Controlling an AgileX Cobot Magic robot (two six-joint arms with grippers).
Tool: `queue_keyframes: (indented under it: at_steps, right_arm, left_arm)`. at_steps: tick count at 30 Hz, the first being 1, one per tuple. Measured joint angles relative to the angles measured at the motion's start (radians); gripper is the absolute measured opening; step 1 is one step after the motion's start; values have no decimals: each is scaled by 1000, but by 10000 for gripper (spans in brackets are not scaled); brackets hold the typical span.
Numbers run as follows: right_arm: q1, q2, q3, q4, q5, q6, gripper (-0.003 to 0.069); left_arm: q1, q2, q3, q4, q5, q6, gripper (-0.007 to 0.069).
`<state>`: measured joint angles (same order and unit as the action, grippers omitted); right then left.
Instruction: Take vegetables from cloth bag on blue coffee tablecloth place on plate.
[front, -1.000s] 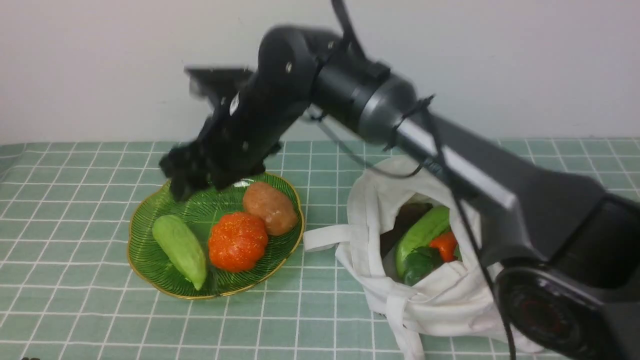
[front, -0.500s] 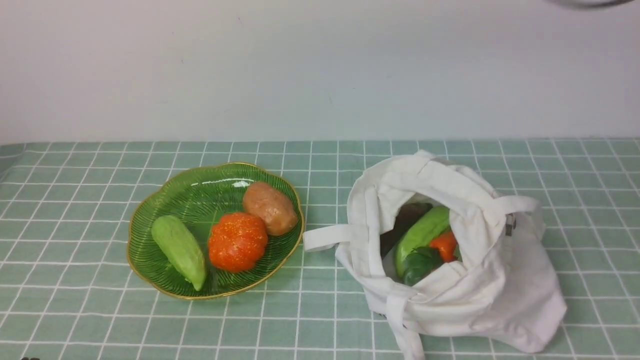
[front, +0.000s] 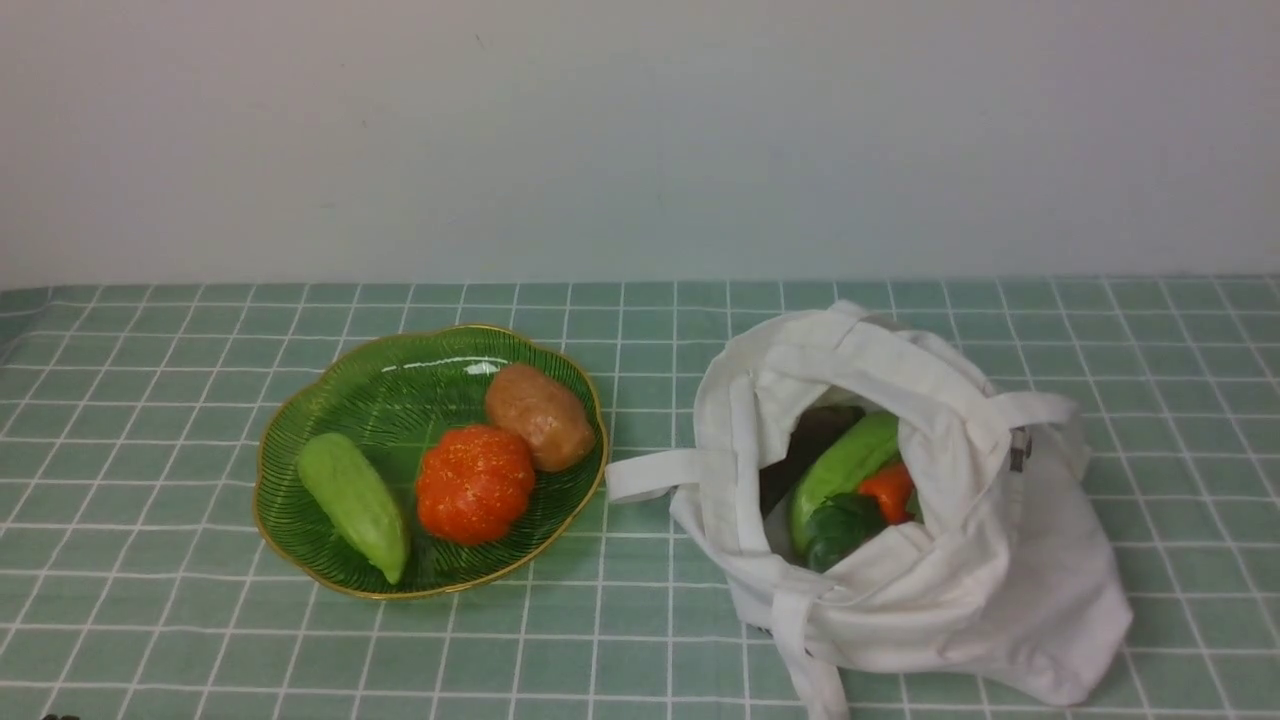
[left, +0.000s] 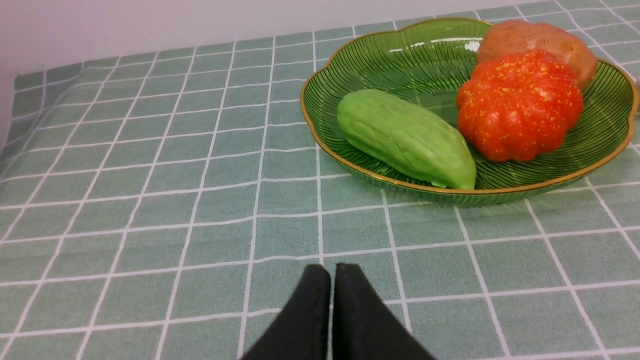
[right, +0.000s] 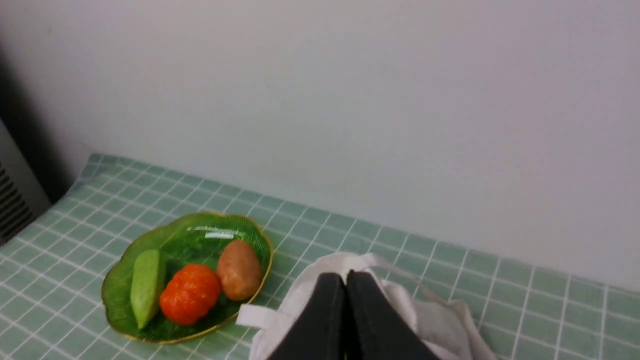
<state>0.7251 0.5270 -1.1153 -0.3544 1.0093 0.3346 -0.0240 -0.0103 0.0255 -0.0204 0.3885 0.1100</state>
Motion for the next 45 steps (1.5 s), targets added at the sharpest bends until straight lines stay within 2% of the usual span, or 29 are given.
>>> queue_keyframes:
  at_steps: [1,3,5,6,11,22,28,32,37,40,45]
  right_arm:
    - [0,0,0,0,0,0,-14]
    - [0,-192,197,-68,-84,73,-14]
    - [0,-273,271,-85,-110,121,-14]
    - [0,-402,373,-113,-161,222,-14]
    - [0,-546,518,-166,-216,345,-14]
    - [-1,-533,594,-134,-203,373,-14]
    - [-1,-533,602,-131,-303,319,-14]
    - [-1,-525,642,-95,-464,224,-14]
    - [-1,-479,692,96,-693,-79,-14]
    - [-1,-468,709,181,-789,-209,-14]
    - [-1,-466,736,240,-845,-298,-14]
  left_arm:
    - [0,0,0,0,0,0,-8]
    - [0,0,0,0,0,0,-8]
    - [0,0,0,0,0,0,-8]
    - [0,0,0,0,0,0,-8]
    - [0,-1,0,-1,0,0,-8]
    - [0,-1,0,0,0,0,-8]
    - [0,-1,0,0,0,0,-8]
    - [0,-1,0,0,0,0,-8]
    - [0,-1,0,0,0,0,-8]
    - [0,-1,0,0,0,0,-8]
    - [0,-1,0,0,0,0,-8]
